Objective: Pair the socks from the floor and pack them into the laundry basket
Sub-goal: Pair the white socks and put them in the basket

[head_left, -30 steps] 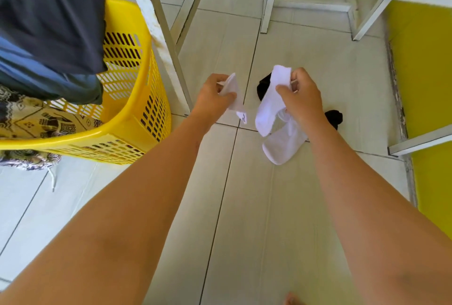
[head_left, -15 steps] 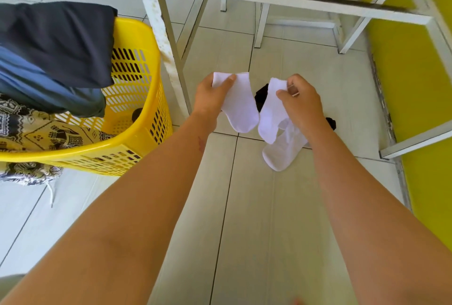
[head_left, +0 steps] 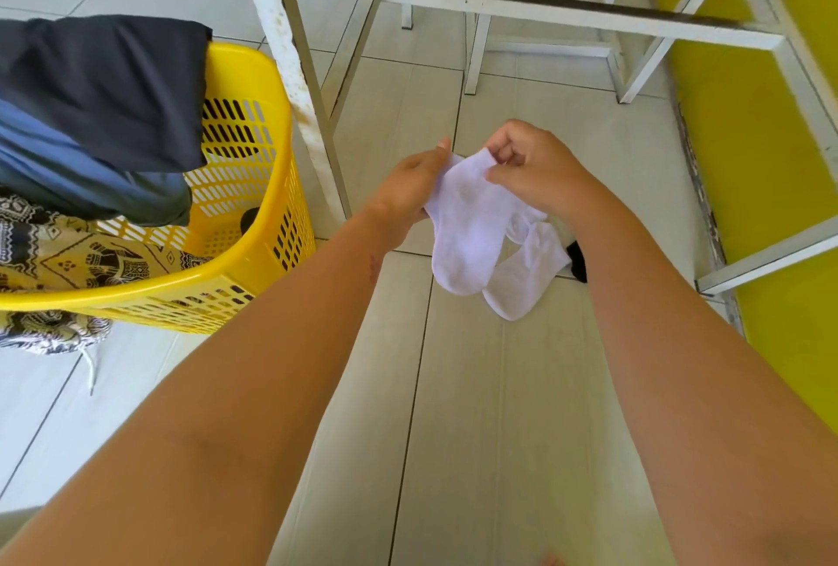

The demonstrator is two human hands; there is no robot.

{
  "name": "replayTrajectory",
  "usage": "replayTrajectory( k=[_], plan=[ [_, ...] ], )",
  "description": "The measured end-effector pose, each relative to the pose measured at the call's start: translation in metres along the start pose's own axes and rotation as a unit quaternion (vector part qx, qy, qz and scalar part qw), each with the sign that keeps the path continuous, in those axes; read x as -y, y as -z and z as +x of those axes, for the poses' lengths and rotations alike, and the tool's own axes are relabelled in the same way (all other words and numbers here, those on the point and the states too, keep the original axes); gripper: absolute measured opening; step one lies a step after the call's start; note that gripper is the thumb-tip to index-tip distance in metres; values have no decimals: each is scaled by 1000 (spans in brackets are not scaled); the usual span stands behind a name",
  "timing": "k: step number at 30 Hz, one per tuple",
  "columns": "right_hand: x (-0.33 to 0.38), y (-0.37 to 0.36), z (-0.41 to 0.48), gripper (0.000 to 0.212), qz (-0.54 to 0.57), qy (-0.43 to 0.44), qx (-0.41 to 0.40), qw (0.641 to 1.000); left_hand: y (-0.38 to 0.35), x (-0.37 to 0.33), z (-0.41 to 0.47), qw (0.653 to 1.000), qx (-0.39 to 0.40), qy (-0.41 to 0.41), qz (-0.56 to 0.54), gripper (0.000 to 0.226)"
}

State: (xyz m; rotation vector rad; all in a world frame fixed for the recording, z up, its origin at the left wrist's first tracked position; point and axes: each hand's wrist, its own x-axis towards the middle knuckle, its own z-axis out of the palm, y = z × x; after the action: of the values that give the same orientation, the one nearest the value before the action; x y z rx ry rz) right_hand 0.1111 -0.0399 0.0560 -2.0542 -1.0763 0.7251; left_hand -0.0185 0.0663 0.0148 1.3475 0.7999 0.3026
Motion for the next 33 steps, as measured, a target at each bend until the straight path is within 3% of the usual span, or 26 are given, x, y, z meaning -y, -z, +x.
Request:
replayTrajectory(
  k=[8,12,16,21,24,27,30,33],
  plan=[
    [-19,-12,-4,21,67,-6,-101,993,-13,8,-4,1000,-5,14,22,61],
    [-27,-10,-4,8,31,-35,-162,986,-15,7,1,995,-96,31,-13,56],
    [-30,-4,-3,23,64,-92,-224,968,-18,7,0,992,-121,4,-40,54],
    [-13,-12,-4,10,170,-161,-129,963,-37,7,-8,995,-74,-52,-44,47],
    [-3,-15,-7,7,314,-169,-80,931,-44,13,-7,996,-27,-61,-60,46],
    [-3,-12,-12,14,390,-176,-58,902,-42,13,-6,996,-12,-34,-78,52],
    [-5,-10,-14,14,418,-169,-48,891,-39,14,-3,994,1,-2,-110,53],
    [-4,-10,-14,11,371,-162,-49,913,-38,18,-2,995,5,-2,-99,36]
  ],
)
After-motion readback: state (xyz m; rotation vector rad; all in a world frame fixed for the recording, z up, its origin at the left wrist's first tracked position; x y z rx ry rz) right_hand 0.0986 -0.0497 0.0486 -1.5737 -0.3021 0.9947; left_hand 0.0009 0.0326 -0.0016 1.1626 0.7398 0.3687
